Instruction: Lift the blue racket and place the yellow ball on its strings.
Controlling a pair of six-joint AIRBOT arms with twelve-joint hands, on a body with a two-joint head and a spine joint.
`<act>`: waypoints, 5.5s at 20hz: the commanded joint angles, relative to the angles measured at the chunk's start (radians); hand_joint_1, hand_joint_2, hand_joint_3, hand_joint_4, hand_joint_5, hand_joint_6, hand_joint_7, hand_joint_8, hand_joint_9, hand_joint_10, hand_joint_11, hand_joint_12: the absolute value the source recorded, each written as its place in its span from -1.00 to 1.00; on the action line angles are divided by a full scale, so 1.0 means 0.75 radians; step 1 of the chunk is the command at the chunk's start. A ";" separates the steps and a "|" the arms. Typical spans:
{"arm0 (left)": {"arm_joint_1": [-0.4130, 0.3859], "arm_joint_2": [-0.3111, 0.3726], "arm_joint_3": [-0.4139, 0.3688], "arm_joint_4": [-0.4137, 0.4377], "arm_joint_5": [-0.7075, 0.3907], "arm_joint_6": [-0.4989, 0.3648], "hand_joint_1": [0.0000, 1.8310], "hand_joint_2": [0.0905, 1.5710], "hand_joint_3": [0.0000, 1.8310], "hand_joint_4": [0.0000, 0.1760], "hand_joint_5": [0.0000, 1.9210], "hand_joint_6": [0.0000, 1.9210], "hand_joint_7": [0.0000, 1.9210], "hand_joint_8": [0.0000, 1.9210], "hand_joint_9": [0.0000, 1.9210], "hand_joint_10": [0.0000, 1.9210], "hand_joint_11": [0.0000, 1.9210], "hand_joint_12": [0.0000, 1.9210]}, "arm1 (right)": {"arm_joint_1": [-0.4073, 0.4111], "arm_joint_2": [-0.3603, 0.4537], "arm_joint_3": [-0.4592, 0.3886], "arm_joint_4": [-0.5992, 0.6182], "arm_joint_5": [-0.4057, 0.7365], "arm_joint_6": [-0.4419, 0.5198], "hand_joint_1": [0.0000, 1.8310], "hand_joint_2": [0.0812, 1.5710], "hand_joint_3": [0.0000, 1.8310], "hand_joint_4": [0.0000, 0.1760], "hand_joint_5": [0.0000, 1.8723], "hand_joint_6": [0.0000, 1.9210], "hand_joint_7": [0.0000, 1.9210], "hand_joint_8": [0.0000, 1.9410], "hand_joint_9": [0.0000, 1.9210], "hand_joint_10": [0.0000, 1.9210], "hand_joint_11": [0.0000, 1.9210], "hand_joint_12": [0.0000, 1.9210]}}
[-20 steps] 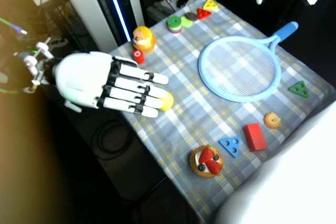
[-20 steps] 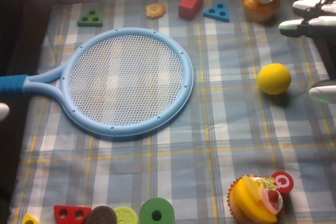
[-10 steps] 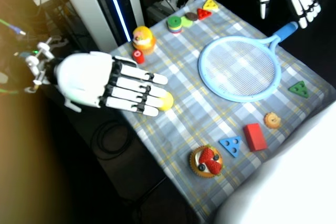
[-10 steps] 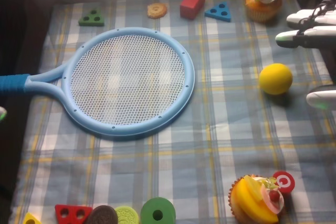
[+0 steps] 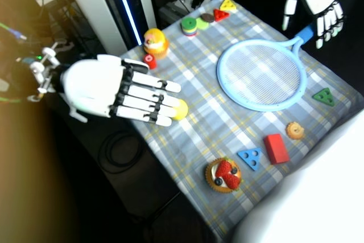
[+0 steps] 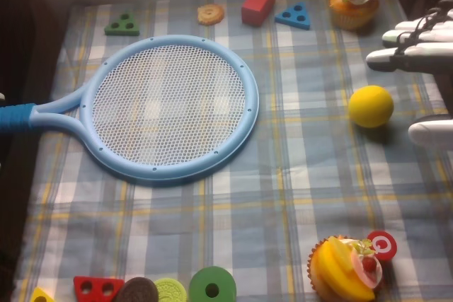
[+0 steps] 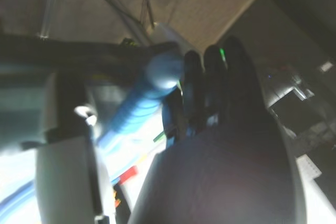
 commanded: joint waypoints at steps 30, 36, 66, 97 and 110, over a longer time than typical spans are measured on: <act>-0.087 0.006 -0.114 0.336 -0.133 -0.330 0.21 0.35 -0.98 -1.00 0.06 0.33 -0.05 0.80 -0.11 0.91 -0.30 0.92 | -0.012 -0.018 0.021 0.049 0.166 0.050 -0.60 0.56 -1.00 0.16 -0.60 -1.00 -0.72 -1.00 -0.78 -1.00 -1.00 -0.42; -0.065 0.073 -0.232 0.479 -0.233 -0.411 0.56 0.62 -1.00 0.99 -0.20 1.00 0.19 1.00 0.43 1.00 0.19 1.00 | -0.022 -0.013 0.020 0.064 0.178 0.059 -0.54 0.60 -1.00 0.06 -0.59 -1.00 -0.69 -1.00 -0.75 -1.00 -1.00 -0.31; 0.192 0.386 -0.698 1.163 -0.804 -1.234 0.91 0.53 -1.00 1.00 -0.06 1.00 0.40 1.00 0.66 1.00 0.67 1.00 | 0.271 -0.175 0.208 -0.158 -0.278 0.020 -0.15 0.28 -1.00 0.11 -0.60 -1.00 -0.61 -1.00 -0.52 -1.00 -0.85 0.02; 0.057 0.272 -0.634 1.202 -0.677 -1.035 0.71 0.61 -0.99 1.00 -0.22 1.00 0.25 1.00 0.55 1.00 0.63 1.00 | 0.612 -0.177 0.127 -0.584 -0.067 0.127 0.37 0.31 -0.99 -1.00 0.33 -0.53 0.04 0.05 0.20 -0.52 0.02 -0.01; 0.024 0.210 -0.603 1.177 -0.653 -1.035 0.90 0.52 -1.00 1.00 -0.08 1.00 0.36 1.00 0.64 1.00 0.58 1.00 | 0.613 -0.153 0.109 -0.594 -0.066 0.142 -0.24 0.32 -1.00 -1.00 -0.28 -1.00 -0.42 -0.99 -0.48 -0.94 -0.93 0.02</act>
